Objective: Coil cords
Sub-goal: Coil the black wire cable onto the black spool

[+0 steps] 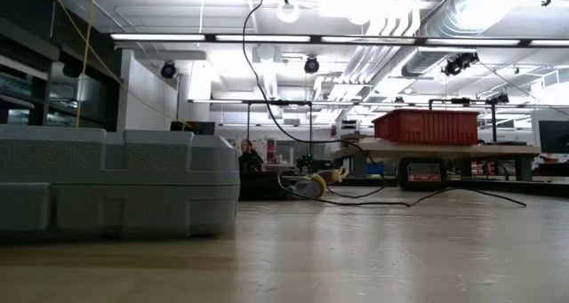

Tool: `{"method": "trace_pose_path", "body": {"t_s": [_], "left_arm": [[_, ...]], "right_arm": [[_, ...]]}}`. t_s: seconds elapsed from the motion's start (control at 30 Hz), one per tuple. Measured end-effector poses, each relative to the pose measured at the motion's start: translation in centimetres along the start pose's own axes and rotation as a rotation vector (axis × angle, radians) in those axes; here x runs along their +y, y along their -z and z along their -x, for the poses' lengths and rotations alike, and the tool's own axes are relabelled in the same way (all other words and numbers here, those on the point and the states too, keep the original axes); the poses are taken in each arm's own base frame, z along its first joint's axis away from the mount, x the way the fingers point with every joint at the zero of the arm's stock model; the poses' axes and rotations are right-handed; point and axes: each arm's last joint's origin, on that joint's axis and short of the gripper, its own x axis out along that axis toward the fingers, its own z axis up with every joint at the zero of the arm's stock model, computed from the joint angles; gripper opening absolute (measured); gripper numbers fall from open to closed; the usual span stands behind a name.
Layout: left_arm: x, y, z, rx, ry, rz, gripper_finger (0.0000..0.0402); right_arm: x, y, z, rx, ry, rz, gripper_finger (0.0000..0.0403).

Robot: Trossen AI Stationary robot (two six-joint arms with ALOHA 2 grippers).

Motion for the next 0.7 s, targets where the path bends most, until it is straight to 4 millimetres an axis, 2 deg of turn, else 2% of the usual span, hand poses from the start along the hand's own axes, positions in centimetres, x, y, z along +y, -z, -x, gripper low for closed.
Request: {"method": "trace_pose_path", "body": {"t_s": [0.13, 0.23, 0.3, 0.5, 0.7], "left_arm": [[0.0, 0.0, 0.0, 0.0, 0.001, 0.0, 0.0], [0.0, 0.0, 0.0, -0.001, 0.0, 0.0, 0.0], [0.0, 0.0, 0.0, -0.001, 0.0, 0.0, 0.0], [0.1, -0.1, 0.2, -0.008, -0.015, -0.005, 0.0], [0.8, -0.9, 1.8, 0.033, -0.1, 0.01, 0.0]], "right_arm": [[-0.1, 0.0, 0.0, 0.007, -0.032, 0.018, 0.0094], [0.0, 0.0, 0.0, 0.011, -0.04, 0.019, 0.0033], [0.3, 0.1, 0.0, 0.013, -0.043, 0.021, 0.001], [1.3, 0.0, 0.6, 0.007, -0.048, 0.0, 0.0002], [2.4, -1.5, 3.7, 0.022, -0.021, 0.012, 0.0001]]}}
